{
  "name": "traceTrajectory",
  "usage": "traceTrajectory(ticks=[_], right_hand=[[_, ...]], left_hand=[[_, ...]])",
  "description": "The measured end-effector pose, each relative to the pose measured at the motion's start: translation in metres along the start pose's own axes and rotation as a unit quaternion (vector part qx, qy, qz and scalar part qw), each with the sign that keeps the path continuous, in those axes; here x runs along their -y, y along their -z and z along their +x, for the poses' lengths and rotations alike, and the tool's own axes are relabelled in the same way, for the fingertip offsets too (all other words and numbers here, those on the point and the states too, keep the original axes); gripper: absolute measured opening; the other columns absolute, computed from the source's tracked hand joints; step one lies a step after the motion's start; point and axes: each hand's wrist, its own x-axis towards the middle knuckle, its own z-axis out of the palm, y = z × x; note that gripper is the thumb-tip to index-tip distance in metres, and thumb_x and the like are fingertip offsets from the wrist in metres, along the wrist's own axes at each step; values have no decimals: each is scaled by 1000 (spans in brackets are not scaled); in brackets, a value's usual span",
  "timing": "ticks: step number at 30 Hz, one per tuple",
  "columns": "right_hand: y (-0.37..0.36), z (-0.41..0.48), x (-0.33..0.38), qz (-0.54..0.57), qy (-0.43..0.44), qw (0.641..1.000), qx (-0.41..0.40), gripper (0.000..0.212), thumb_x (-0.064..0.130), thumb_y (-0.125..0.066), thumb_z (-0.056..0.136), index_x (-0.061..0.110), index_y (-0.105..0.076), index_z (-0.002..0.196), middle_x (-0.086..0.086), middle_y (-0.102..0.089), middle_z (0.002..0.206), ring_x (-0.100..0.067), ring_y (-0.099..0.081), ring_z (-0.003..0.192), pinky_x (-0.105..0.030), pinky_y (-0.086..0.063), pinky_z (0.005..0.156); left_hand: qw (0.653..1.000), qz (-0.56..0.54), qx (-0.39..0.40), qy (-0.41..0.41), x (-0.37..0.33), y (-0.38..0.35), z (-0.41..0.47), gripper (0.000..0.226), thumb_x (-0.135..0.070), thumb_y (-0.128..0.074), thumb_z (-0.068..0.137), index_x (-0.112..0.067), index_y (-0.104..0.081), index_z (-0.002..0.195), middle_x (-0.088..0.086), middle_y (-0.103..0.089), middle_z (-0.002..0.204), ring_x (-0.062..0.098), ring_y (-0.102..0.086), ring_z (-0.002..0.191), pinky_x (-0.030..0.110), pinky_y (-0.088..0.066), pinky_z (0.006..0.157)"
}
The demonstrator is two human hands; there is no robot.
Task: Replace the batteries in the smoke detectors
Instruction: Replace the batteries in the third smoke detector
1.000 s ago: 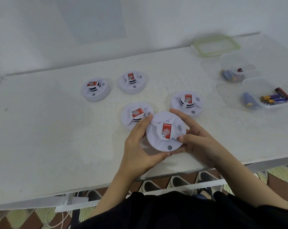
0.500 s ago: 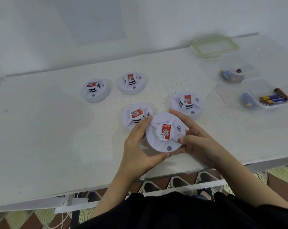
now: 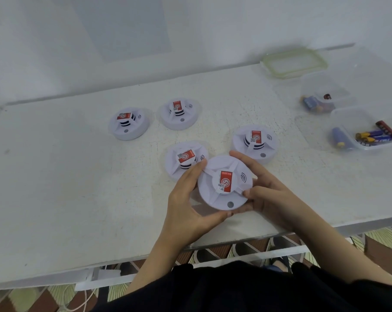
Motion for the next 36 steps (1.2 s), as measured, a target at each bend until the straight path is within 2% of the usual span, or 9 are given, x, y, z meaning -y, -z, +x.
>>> traceTrajectory(ticks=[4,8,16,21,23,25,28,32,36], right_hand=[[1,1,0,3,-5,1000,5,69,-3,-46,77,34,-42,135,-10,-61,125,-33,-63,104,-42,-58,74],[1,3,2,23,-12,1000,11,70,-3,-46,75,34,-43,135,-15,-59,126,-35,-62,104,-44,-57,76],[3,4,5,18,-22,1000,10,71,-4,-47,75,35,-44,134,-14,-59,127,-32,-62,107,-39,-57,74],[7,6,33,-166,6,986,37,87,-2,-62,71,38,-31,141,4,-56,131,-22,-59,112,-35,-55,79],[10,11,50,-269,16,962,33,92,3,-72,71,39,-27,142,11,-52,131,-15,-58,113,-33,-55,79],[12,21,71,-361,29,932,5,94,18,-84,67,41,-29,140,18,-53,126,-9,-58,108,-27,-54,77],[20,43,100,-448,61,891,-23,88,30,-87,61,39,-37,133,19,-54,121,-4,-59,94,-19,-51,72],[46,86,127,-509,36,858,-59,74,24,-86,61,33,-41,119,17,-57,114,1,-57,93,-11,-45,68],[77,129,130,-528,-7,847,-66,69,19,-84,65,27,-44,121,6,-54,119,-13,-57,101,-14,-44,72]], left_hand=[[1000,3,-3,1,0,0,0,91,-42,-82,66,-12,-43,142,-7,-47,144,10,-43,135,42,-46,104],[1000,17,-8,1,-1,0,2,91,-46,-81,65,-14,-43,142,-13,-44,145,6,-42,134,37,-45,104],[1000,21,-12,13,-4,1,5,90,-46,-82,64,-13,-45,140,-12,-47,143,4,-44,132,29,-44,105],[1000,18,-5,2,-14,11,22,94,-45,-85,58,-13,-48,138,-9,-53,137,5,-49,127,21,-44,101],[1000,10,5,5,-21,17,37,97,-45,-88,55,-19,-48,138,-11,-55,135,4,-51,124,19,-45,99],[1000,9,18,12,-28,21,56,99,-43,-91,51,-25,-47,137,-18,-55,131,-2,-52,121,16,-44,98],[999,28,43,10,-33,24,91,104,-39,-93,48,-21,-45,139,-21,-53,128,-10,-49,117,11,-40,98],[990,113,69,45,-31,20,149,102,-37,-92,52,-23,-44,141,-13,-50,129,1,-40,116,16,-32,97],[972,201,111,46,-15,3,200,97,-38,-91,56,-15,-46,139,2,-51,133,17,-37,127,24,-32,92]])
